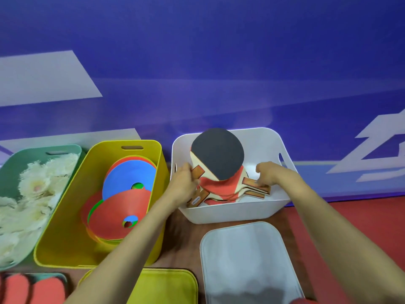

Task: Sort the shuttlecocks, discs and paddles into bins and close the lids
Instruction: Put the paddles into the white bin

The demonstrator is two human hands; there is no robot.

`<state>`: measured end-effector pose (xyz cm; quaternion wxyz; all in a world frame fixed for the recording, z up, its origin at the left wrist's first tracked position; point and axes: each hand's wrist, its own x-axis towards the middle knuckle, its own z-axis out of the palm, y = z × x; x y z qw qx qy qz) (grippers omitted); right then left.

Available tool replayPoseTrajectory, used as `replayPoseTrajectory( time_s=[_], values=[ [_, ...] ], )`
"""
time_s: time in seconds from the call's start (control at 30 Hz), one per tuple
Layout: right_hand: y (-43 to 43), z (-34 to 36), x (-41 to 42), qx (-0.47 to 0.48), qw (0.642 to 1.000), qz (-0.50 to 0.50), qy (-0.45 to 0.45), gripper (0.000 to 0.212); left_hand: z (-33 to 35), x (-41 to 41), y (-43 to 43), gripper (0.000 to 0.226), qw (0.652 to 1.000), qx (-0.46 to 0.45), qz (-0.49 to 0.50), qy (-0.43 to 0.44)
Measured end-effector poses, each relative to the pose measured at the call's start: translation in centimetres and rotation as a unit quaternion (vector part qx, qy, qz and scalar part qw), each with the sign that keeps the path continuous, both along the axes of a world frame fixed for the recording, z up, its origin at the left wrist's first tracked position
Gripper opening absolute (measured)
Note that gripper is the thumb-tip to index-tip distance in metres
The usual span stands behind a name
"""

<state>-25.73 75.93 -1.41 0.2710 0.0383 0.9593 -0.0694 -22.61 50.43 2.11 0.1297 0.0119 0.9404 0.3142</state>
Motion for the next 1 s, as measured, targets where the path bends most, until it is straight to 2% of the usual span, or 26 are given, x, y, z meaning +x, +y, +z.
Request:
replayPoseTrajectory(
  time_s=[0.23,0.33,0.5,0.57,0.67,0.8,0.9,1.0],
  values=[
    [0.5,1.8,2.6,-0.087,0.991,-0.031,0.093,0.046,0.3,-0.3,-0.2,0.020,0.996,0.043,-0.023,-0.069],
    [0.4,2.4,3.6,-0.103,0.986,-0.043,0.127,0.044,-0.3,-0.3,-0.3,0.020,0.995,-0.001,-0.037,-0.088],
    [0.2,3.7,5.3,-0.138,0.974,-0.049,0.173,0.039,-2.4,-0.9,1.3,0.022,0.998,-0.010,-0.018,-0.061],
    [-0.1,4.0,6.2,-0.154,0.969,-0.045,0.187,0.037,-2.9,-1.5,1.7,0.038,0.998,-0.040,-0.037,-0.042],
    [-0.6,4.3,7.7,-0.190,0.958,-0.041,0.211,0.036,-2.5,-1.5,2.5,0.059,0.996,-0.070,-0.050,0.013],
    [-1.3,4.0,10.2,-0.254,0.927,-0.055,0.270,0.038,-0.9,2.2,4.1,0.042,0.983,0.018,-0.034,0.182],
    [-1.9,4.0,13.3,-0.327,0.869,-0.065,0.366,0.030,-0.9,7.1,5.6,0.031,0.946,0.069,-0.096,0.301],
    [-2.0,3.0,17.7,-0.359,0.805,-0.110,0.460,0.023,-2.3,12.7,7.0,0.029,0.930,0.103,-0.128,0.328]
  ],
)
